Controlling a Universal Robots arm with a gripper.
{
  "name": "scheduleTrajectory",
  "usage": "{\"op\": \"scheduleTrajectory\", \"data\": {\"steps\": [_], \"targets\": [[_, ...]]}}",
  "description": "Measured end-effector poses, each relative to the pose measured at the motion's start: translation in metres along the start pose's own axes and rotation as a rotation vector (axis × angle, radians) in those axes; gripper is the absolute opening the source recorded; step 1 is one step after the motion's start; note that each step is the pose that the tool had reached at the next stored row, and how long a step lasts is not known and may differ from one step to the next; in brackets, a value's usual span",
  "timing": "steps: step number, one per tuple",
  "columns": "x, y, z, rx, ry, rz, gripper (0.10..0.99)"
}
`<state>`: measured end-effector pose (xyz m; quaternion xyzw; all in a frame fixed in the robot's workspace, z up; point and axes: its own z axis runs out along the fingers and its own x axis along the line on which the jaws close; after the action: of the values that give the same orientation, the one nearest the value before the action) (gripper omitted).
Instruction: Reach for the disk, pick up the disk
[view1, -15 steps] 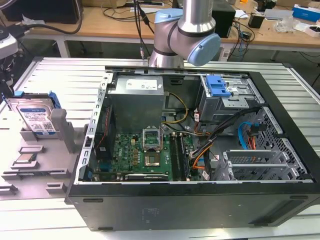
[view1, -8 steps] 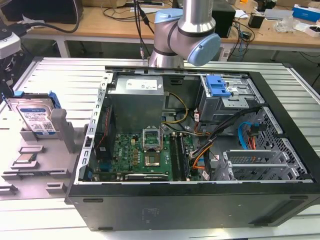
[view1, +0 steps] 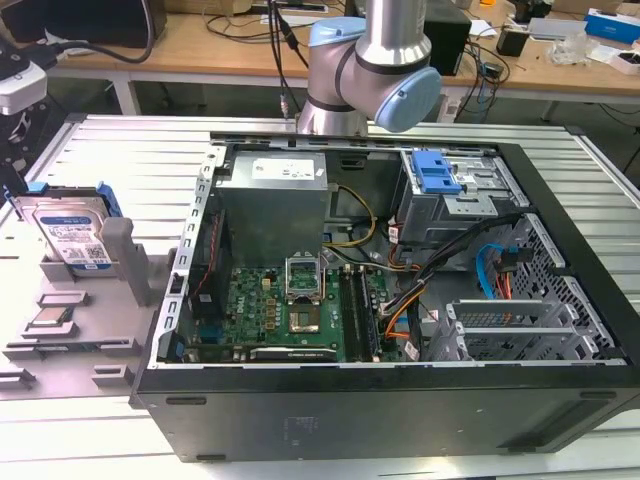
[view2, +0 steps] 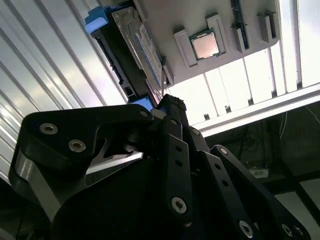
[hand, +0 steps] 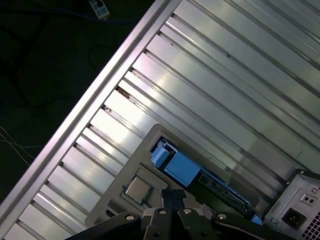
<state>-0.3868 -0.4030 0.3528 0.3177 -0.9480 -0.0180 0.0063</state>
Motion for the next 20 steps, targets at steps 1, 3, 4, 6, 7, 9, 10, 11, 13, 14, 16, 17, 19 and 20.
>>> {"op": "scheduleTrajectory", "data": {"steps": [1,3,4,6,7,9,10,11,13,14,16,17,19,20], "targets": [[0.0,0.0,0.0,0.0,0.0005,-0.013,0.106],[0.0,0.0,0.0,0.0,0.001,-0.027,0.106],[0.0,0.0,0.0,0.0,0.0013,-0.034,0.106],[0.0,0.0,0.0,0.0,0.0019,-0.048,0.106],[0.0,0.0,0.0,0.0,0.0021,-0.054,0.106],[0.0,0.0,0.0,0.0,0.0025,-0.067,0.106],[0.0,0.0,0.0,0.0,0.0028,-0.073,0.106],[0.0,0.0,0.0,0.0,0.003,-0.079,0.106],[0.0,0.0,0.0,0.0,0.0035,-0.092,0.106],[0.0,0.0,0.0,0.0,0.0039,-0.102,0.106],[0.0,0.0,0.0,0.0,0.0044,-0.115,0.106],[0.0,0.0,0.0,0.0,0.0047,-0.121,0.106],[0.0,0.0001,0.0,0.0,0.0054,-0.14,0.106],[0.0,0.0,0.0,0.0,0.0058,-0.152,0.106]]}}
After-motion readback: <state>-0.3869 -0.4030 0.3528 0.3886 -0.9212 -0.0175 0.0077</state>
